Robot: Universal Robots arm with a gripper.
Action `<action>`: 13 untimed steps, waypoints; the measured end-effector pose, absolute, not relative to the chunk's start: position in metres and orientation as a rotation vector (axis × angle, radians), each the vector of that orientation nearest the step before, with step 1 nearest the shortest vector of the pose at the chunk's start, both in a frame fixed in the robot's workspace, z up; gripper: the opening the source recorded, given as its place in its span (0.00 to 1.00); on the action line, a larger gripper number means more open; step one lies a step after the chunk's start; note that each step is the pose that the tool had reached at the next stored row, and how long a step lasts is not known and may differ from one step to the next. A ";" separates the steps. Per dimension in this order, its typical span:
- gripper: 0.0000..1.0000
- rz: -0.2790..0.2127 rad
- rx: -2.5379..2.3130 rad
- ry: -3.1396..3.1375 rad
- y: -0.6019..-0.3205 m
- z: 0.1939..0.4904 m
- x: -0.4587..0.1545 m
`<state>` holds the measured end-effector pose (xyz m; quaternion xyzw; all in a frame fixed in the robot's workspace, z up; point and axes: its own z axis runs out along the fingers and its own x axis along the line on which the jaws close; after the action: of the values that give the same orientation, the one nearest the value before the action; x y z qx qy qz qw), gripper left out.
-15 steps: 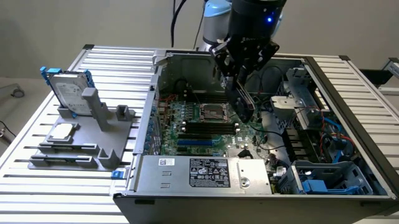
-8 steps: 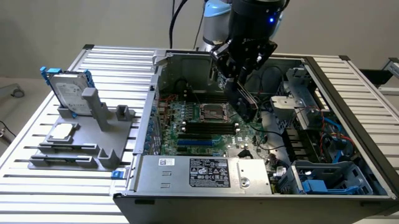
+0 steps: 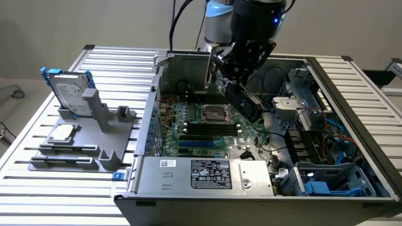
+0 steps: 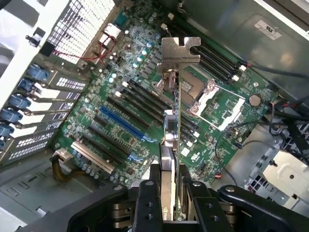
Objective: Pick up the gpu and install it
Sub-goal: 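Insert the gpu into the slot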
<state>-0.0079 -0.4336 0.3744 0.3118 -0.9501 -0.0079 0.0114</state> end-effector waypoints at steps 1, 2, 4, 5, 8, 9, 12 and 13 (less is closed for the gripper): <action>0.26 -0.024 1.001 -2.954 -0.434 0.374 -0.008; 0.26 -0.024 1.027 -2.944 -0.434 0.374 -0.008; 0.26 -0.023 1.080 -2.925 -0.434 0.374 -0.008; 0.26 -0.023 1.106 -2.915 -0.434 0.373 -0.008; 0.26 -0.022 1.186 -2.883 -0.434 0.373 -0.008; 0.26 -0.022 1.213 -2.872 -0.434 0.372 -0.008; 0.26 -0.021 1.288 -2.839 -0.434 0.372 -0.008; 0.26 -0.021 1.316 -2.826 -0.434 0.371 -0.008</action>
<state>-0.0079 -0.4336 0.3712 0.4222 -0.9064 -0.0067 0.0122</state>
